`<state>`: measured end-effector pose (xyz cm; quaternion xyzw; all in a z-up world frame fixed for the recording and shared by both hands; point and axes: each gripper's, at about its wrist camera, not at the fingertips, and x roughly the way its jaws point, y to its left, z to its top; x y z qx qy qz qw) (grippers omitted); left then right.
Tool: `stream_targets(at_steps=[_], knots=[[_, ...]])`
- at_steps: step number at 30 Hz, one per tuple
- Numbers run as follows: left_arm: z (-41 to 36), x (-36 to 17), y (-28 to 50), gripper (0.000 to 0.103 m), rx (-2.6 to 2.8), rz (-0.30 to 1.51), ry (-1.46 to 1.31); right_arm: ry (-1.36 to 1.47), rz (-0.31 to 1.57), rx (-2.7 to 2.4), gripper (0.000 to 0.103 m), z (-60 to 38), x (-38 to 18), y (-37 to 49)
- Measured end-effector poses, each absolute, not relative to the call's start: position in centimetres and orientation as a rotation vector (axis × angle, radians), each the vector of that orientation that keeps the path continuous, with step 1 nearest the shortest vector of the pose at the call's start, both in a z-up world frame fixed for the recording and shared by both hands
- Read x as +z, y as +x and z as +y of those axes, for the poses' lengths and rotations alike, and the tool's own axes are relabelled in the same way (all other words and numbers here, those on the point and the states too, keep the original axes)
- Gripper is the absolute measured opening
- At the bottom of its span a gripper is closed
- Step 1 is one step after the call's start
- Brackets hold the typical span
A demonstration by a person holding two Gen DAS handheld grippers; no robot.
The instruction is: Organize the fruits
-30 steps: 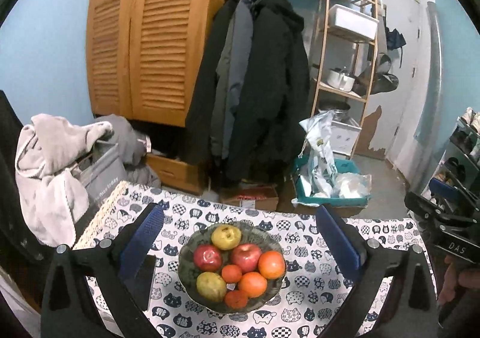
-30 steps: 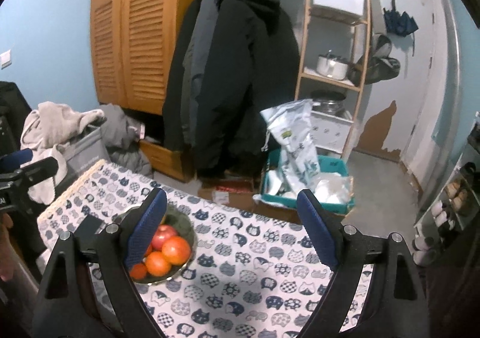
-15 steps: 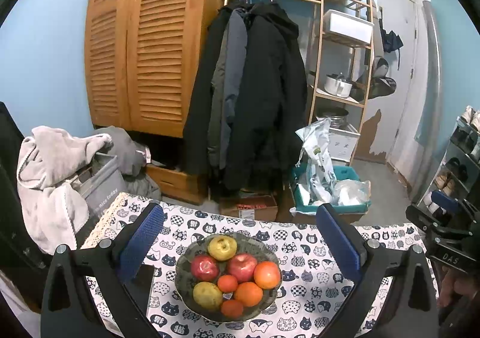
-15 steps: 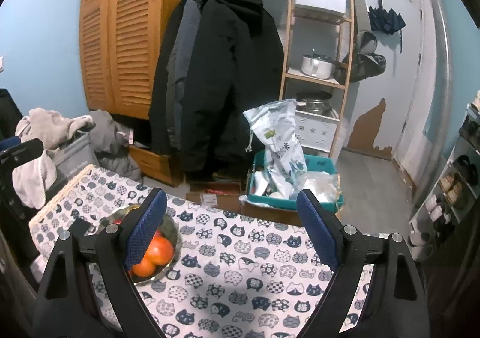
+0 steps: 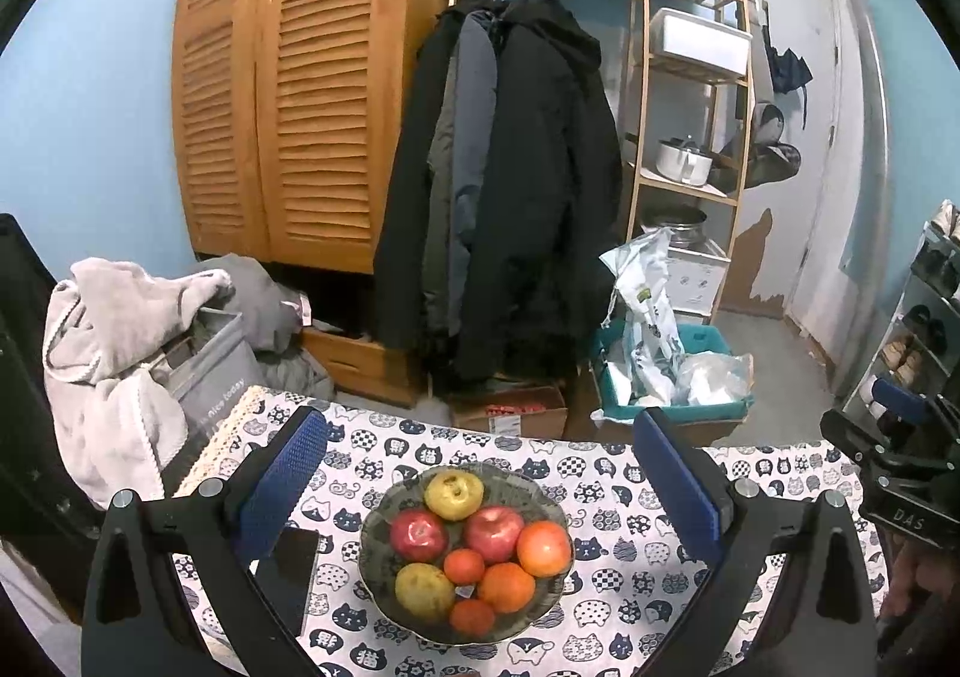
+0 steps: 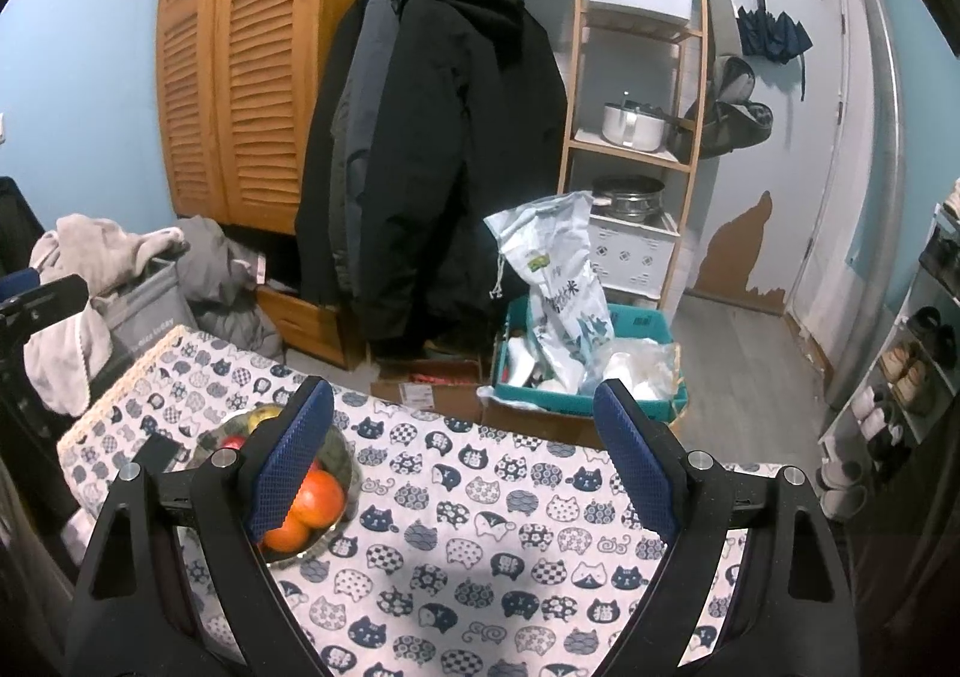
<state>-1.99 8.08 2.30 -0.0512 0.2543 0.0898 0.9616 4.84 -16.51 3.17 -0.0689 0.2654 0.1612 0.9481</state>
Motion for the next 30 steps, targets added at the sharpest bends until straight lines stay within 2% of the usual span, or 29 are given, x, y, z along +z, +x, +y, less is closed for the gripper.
stream_targets(at_steps=[30], knots=[[8.49,2.58,-2.13,0.102,0.203,0.511,-0.102,-0.143,0.54,0.328,0.087,-16.41,3.3,4.82]])
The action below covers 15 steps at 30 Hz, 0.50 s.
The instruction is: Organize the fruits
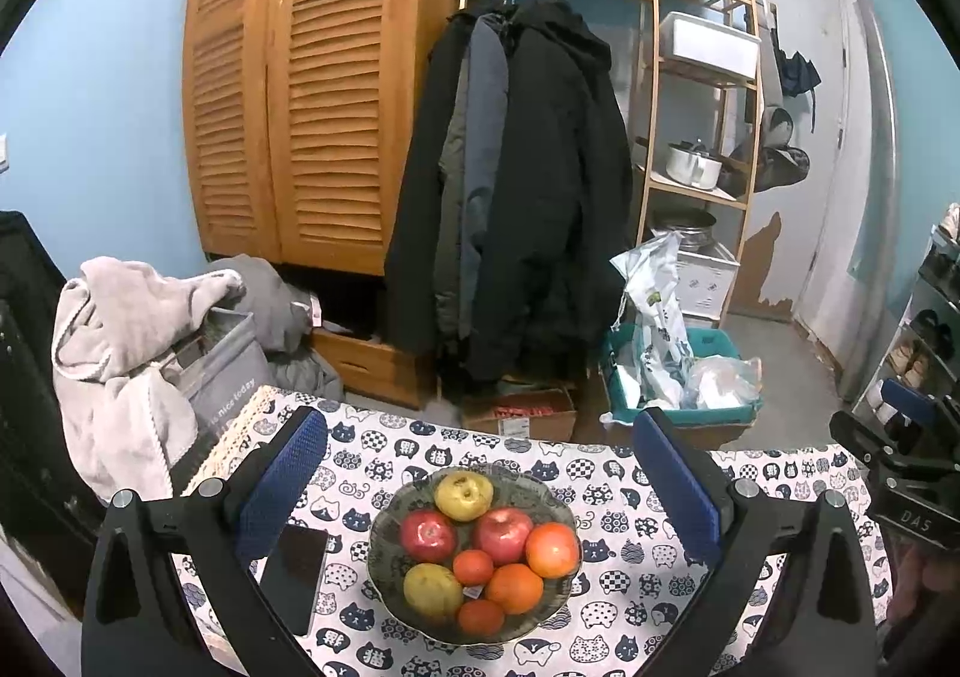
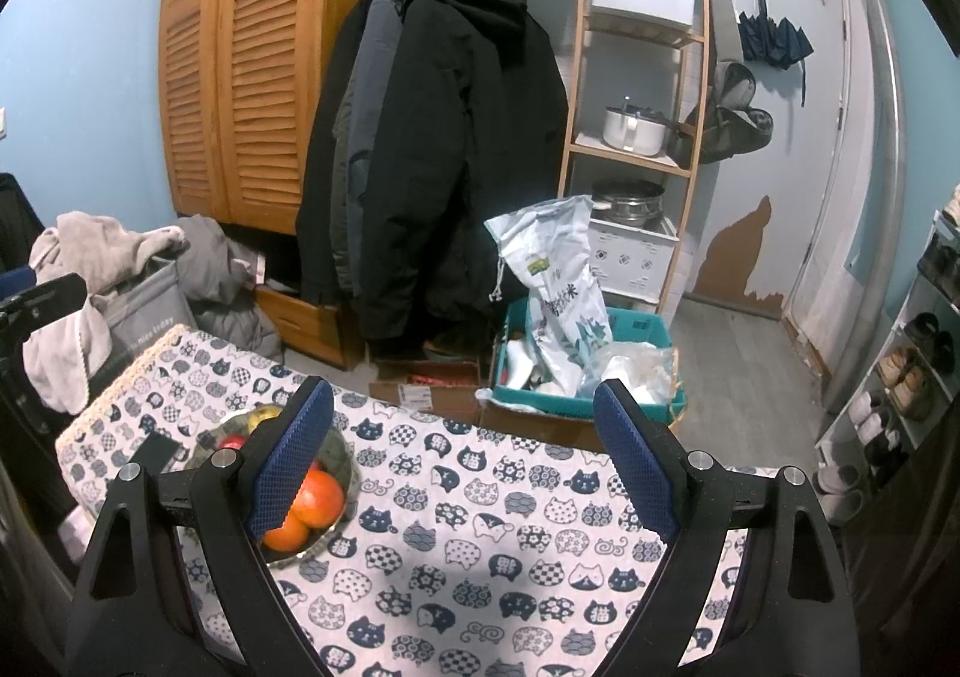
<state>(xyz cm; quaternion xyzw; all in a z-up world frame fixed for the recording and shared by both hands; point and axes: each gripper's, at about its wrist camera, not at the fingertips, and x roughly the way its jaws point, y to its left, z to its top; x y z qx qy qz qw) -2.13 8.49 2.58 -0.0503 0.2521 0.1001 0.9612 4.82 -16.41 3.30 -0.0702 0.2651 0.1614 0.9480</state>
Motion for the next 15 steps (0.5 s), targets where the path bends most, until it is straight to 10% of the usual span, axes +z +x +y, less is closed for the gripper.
stream_targets(at_steps=[15], knots=[[8.76,2.58,-2.2,0.103,0.213,0.509,-0.1,-0.144,0.539,0.33,0.087,-16.41,3.3,4.8]])
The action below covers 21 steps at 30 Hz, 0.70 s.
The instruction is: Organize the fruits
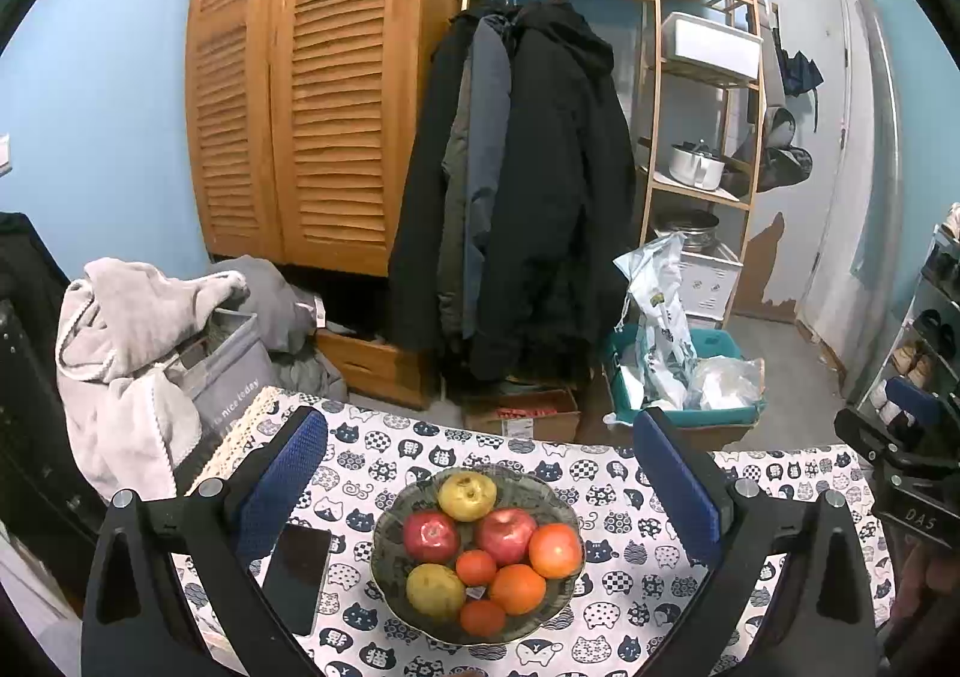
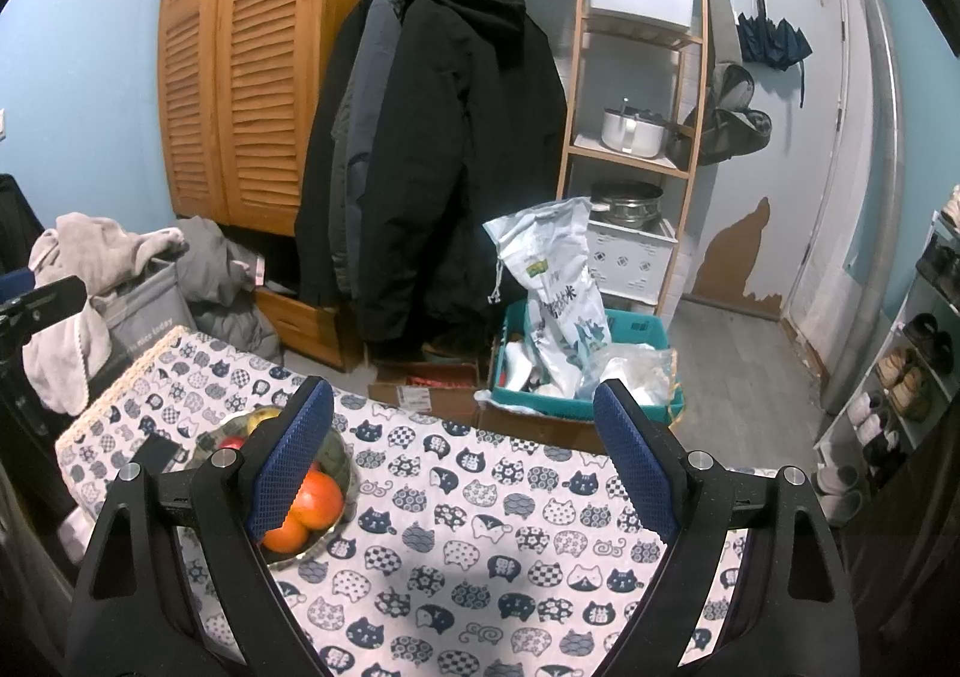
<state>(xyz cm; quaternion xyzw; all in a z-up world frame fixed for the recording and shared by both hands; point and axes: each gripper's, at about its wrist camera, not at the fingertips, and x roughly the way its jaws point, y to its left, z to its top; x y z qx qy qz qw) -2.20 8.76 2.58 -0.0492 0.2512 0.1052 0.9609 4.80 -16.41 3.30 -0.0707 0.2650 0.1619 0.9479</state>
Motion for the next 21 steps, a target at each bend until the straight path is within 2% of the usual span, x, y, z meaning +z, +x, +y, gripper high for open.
stream_targets(at_steps=[21], knots=[[9.05,2.7,-2.33,0.103,0.223,0.505,-0.095,-0.145,0.538,0.33,0.087,-16.39,3.29,4.75]])
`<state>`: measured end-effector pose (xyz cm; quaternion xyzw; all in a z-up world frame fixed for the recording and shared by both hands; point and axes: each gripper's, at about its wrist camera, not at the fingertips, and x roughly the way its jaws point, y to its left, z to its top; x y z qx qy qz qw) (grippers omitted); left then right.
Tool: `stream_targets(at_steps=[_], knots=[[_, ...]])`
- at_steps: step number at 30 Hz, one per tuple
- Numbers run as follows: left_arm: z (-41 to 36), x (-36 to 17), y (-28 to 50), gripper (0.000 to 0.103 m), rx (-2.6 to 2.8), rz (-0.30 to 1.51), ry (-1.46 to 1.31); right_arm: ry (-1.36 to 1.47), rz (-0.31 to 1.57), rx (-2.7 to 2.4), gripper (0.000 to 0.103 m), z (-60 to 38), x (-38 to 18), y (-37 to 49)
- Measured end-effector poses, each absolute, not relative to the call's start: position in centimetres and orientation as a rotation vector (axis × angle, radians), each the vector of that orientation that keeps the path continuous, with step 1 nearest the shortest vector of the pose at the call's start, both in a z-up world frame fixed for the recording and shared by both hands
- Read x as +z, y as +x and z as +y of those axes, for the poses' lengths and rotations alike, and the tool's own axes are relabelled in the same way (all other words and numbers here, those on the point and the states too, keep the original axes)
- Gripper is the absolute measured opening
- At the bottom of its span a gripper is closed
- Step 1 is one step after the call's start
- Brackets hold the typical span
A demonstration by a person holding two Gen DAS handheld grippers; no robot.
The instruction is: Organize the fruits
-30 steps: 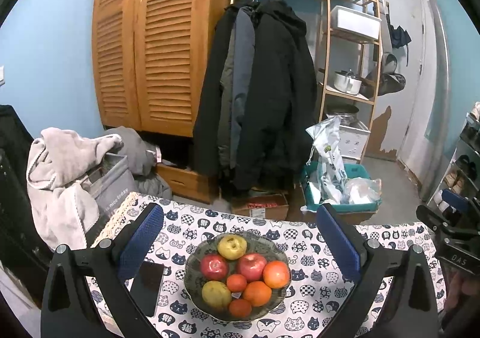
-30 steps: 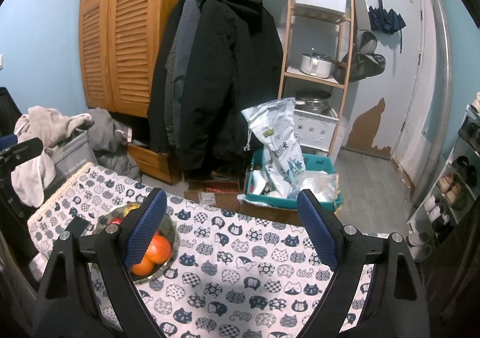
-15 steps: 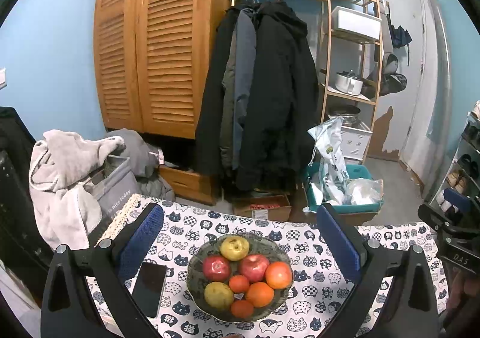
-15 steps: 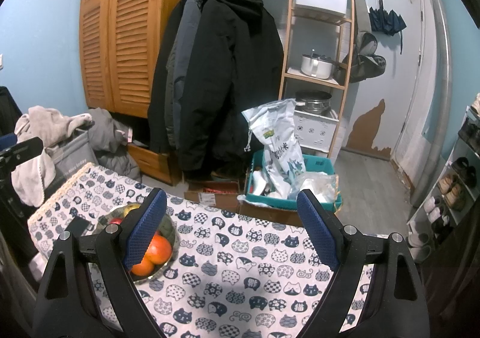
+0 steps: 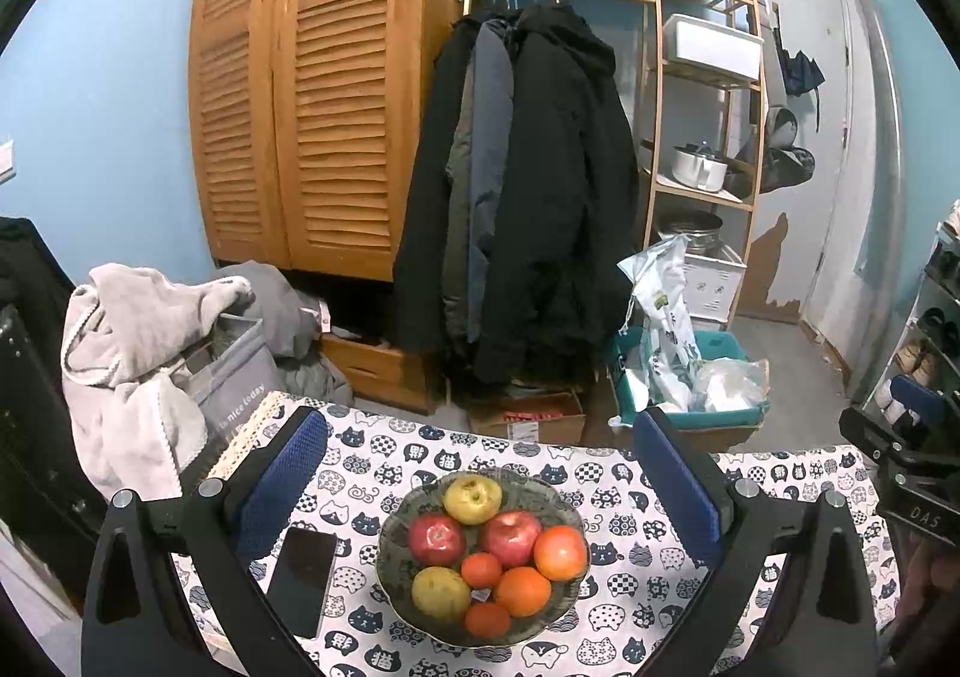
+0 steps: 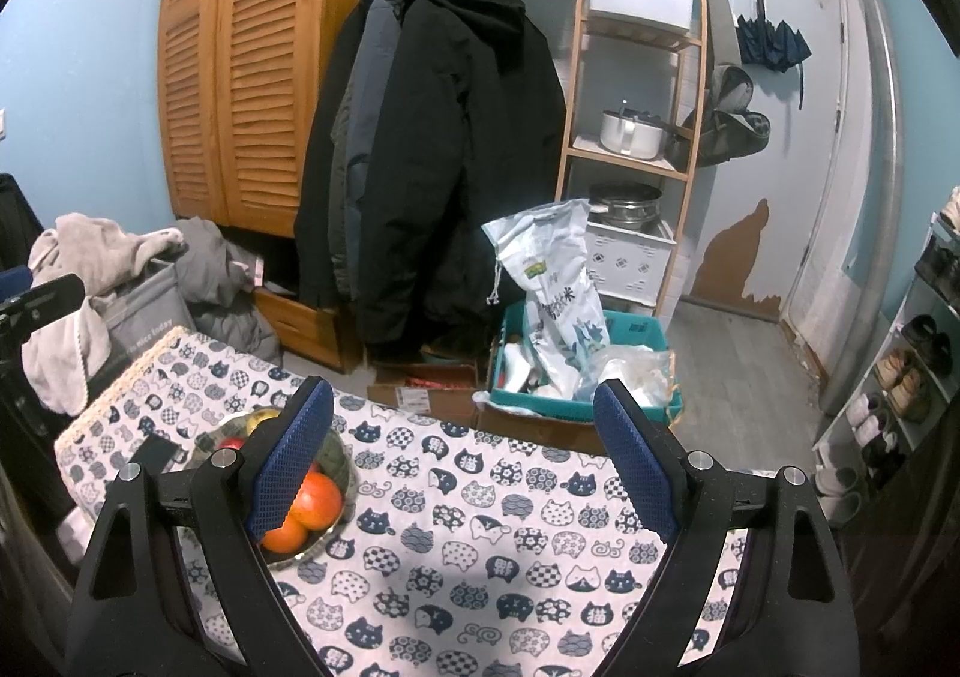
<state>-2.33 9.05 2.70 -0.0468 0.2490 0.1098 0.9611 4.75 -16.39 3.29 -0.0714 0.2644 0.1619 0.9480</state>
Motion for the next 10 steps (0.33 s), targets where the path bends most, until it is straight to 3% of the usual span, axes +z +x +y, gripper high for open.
stream_targets(at_steps=[10], knots=[[9.35,3.28,-2.13,0.102,0.227,0.507,-0.093,-0.146,0.539,0.329,0.087,-16.34,3.22,4.75]])
